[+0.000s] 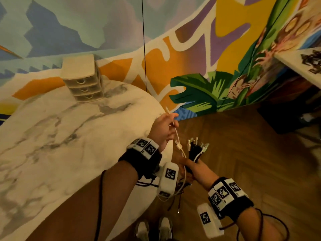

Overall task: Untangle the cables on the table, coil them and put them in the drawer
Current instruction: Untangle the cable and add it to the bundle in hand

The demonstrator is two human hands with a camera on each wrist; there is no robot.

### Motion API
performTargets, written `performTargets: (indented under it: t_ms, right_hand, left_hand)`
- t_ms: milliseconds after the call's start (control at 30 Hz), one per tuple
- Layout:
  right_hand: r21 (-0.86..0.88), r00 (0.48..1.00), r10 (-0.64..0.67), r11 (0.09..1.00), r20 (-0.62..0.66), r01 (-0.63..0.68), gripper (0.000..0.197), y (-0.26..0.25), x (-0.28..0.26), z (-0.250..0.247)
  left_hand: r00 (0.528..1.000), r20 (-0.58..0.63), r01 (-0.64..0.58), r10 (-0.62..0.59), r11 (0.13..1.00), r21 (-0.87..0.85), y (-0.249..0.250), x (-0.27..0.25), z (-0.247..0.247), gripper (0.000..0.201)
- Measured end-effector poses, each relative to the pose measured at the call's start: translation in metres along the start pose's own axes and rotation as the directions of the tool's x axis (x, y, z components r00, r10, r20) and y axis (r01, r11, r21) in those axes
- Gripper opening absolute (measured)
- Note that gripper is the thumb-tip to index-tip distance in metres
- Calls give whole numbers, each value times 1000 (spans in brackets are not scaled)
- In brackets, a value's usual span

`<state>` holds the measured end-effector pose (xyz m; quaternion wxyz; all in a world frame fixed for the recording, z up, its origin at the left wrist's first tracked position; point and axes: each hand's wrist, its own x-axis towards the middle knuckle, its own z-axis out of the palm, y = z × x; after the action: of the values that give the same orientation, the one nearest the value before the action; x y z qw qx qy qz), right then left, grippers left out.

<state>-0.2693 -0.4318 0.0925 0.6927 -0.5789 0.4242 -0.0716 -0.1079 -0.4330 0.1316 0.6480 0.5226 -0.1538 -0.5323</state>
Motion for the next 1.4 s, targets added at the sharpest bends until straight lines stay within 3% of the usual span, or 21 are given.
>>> performTargets:
  t_ms: [167,267,367,433,567,767,867,933,1067,1167,1333,1400]
  right_hand:
    - [63,995,-47,997,-91,53,43,2,5,-16]
    - [88,964,-143,982,-225,166,42,-5,15,-22]
    - [64,951,-155,982,-268,178,41,-21,23,-16]
    - [71,964,-167,980,-206,185,42,-32,23,-8]
    - [-1,971,-223,975,-86,224,47,-39,22,3]
    - [1,969,-246,969,4,246,41,-48,30,10]
    - [-117,949,-310,942,53,314,21,-52,39,13]
    - [-152,940,-338,928,43,341,23,-53,43,17]
    - [-167,950,-308,935,59,313,23,-58,45,22]
    - [-184,971,-218,955,95,233,40,-60,42,22]
    - [-67,929,-351,930,116,360,24,-69,38,29]
    - [0,935,-328,944,134,331,22,-70,35,29]
  left_hand:
    - [983,-12,-174,184,949,262,5,-1,1,20]
    - [974,-2,-196,227,844,498,-10,-12,-2,16]
    - [960,75,-257,271,739,623,-28,-24,-2,13]
    - [948,69,-283,311,722,631,-28,-27,-2,7]
    - [927,84,-322,365,664,675,-13,-27,-5,28]
    - [912,118,-362,394,632,685,-1,-27,-11,19]
    - [906,146,-382,397,623,683,4,-30,-12,18]
    - [907,178,-391,382,606,693,6,-30,-14,22]
    - [906,265,-413,330,554,723,13,-28,-22,31]
    - [897,311,-442,315,593,673,18,-27,-27,26]
    - [879,239,-457,412,588,668,12,-30,-28,21]
    - [882,224,-453,415,612,649,10,-32,-28,19]
